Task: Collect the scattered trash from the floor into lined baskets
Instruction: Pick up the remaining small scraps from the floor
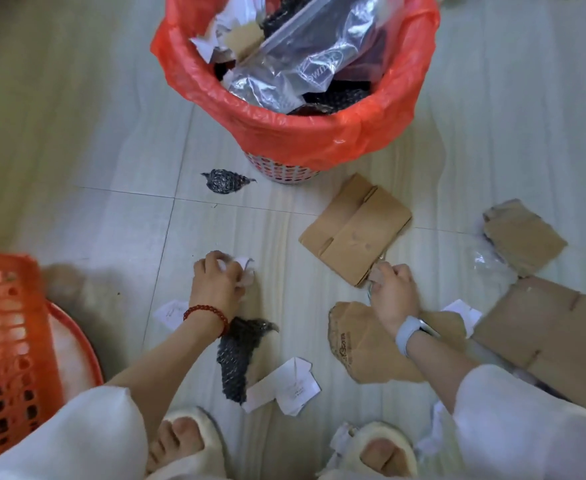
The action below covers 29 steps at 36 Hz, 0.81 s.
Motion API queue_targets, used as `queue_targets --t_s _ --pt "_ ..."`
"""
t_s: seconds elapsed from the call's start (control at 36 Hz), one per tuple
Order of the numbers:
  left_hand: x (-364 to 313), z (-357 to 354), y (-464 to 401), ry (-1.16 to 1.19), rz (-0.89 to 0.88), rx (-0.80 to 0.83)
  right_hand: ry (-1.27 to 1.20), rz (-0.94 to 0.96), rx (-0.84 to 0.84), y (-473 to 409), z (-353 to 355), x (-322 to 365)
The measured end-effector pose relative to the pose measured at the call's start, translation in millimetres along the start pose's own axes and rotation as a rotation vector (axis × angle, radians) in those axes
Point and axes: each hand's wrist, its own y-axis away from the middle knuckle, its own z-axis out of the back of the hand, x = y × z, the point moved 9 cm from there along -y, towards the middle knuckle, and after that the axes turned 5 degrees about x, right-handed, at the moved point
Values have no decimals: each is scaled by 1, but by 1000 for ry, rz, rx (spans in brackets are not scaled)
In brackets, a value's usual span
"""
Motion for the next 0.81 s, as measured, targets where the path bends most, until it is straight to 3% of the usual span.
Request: queue_targets --t_s 0.11,0.28,0.42,0.53,0.64,0.72,0.81 --pt "-11 -2 -2 23 -87 -22 -38 53 -79 -3 6 -4" --pt "-24 22 -3 240 -128 -22 -224 -50 -212 4 37 -23" --pt "-95 74 7 360 -429 -150 -442 63 -284 14 94 9" --pt "-154 138 35 385 -766 -344 -500 217 -333 23 156 54" --pt "-181 226 61 453 -982 -683 -521 393 -443 39 232 111" --pt "-179 289 54 537 -912 -887 -509 509 -476 38 275 158" --pt "-169 334 28 665 -727 -907 -418 591 -416 26 294 208"
